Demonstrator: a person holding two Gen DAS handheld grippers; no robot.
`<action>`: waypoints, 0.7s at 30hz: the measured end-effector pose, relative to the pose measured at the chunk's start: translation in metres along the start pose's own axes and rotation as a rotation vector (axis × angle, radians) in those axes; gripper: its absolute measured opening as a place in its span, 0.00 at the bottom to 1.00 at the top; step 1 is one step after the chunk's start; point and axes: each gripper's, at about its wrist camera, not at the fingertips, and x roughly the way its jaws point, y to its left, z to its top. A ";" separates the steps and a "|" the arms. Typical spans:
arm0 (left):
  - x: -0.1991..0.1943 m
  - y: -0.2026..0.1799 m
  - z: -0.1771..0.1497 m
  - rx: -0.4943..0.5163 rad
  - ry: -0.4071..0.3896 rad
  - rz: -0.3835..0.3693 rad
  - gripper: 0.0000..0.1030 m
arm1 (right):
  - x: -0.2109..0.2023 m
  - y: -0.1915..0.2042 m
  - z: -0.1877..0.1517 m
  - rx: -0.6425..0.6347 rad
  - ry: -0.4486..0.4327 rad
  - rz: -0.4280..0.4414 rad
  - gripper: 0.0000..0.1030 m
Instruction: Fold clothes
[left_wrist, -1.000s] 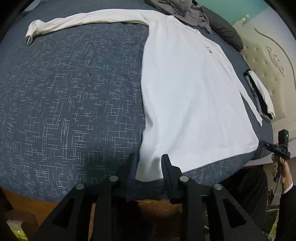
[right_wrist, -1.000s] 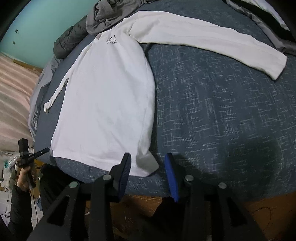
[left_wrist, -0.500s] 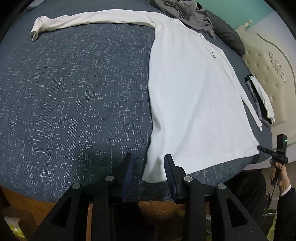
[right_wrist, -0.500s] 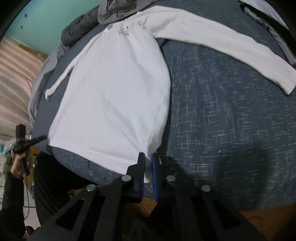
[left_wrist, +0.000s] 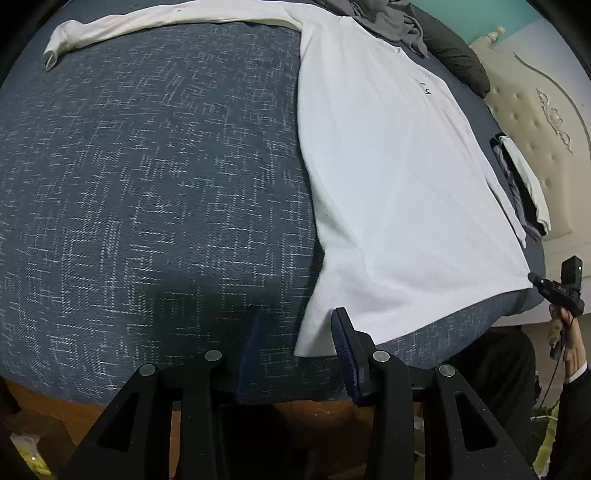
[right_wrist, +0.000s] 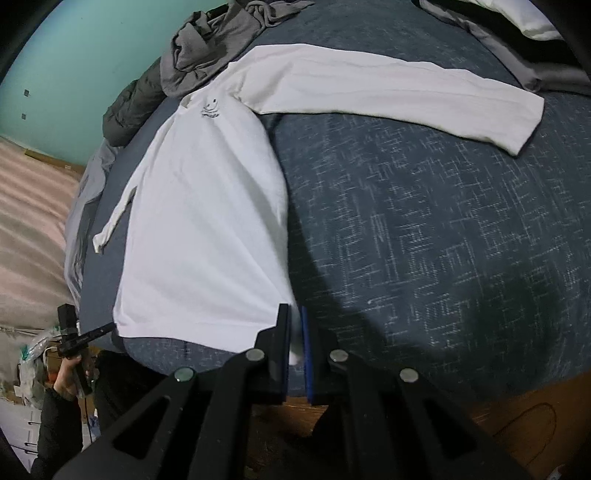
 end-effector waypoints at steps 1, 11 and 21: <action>0.001 0.000 0.000 0.000 0.001 -0.001 0.41 | 0.000 0.000 0.000 -0.001 0.000 0.000 0.05; 0.001 -0.011 -0.004 0.055 -0.003 0.013 0.05 | -0.003 -0.003 -0.001 -0.007 -0.002 0.001 0.04; -0.046 -0.020 -0.019 0.096 -0.061 0.000 0.03 | -0.030 0.005 -0.003 -0.029 -0.027 0.002 0.01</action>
